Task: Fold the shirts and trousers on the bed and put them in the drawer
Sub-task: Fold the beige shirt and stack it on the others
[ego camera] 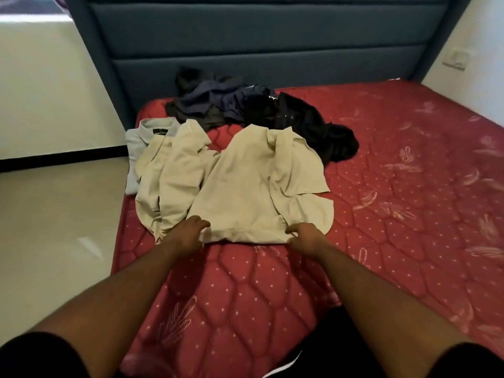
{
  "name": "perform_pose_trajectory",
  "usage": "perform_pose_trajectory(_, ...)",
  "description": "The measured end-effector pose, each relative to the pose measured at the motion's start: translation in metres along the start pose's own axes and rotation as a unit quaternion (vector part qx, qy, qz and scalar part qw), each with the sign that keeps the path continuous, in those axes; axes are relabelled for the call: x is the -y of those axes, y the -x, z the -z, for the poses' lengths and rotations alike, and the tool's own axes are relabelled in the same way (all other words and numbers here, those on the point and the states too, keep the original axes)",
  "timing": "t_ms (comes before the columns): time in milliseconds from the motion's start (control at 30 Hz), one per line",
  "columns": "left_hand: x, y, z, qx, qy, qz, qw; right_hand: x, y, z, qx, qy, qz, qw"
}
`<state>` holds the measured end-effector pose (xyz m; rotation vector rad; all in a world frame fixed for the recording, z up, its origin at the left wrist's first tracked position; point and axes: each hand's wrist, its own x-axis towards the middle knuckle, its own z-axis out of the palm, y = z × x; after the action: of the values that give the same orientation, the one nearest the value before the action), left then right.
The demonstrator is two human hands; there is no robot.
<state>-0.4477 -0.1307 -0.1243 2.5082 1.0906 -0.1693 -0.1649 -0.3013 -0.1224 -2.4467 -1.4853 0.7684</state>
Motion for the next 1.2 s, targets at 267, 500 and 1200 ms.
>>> perform_pose_trajectory(267,0.03,-0.015,-0.039,-0.086,-0.028,0.06,0.994,0.003,-0.052,-0.031,-0.064,-0.079,-0.115,0.988)
perform_pose_trajectory(500,0.058,-0.014,-0.037,-0.137,0.017,0.038,0.99,-0.036,-0.056,-0.008,-0.23,-0.337,-0.18,0.895)
perform_pose_trajectory(1200,0.024,0.014,0.038,-0.021,-0.213,0.068,0.974,-0.057,0.03,0.094,-0.208,-0.078,-0.109,0.969)
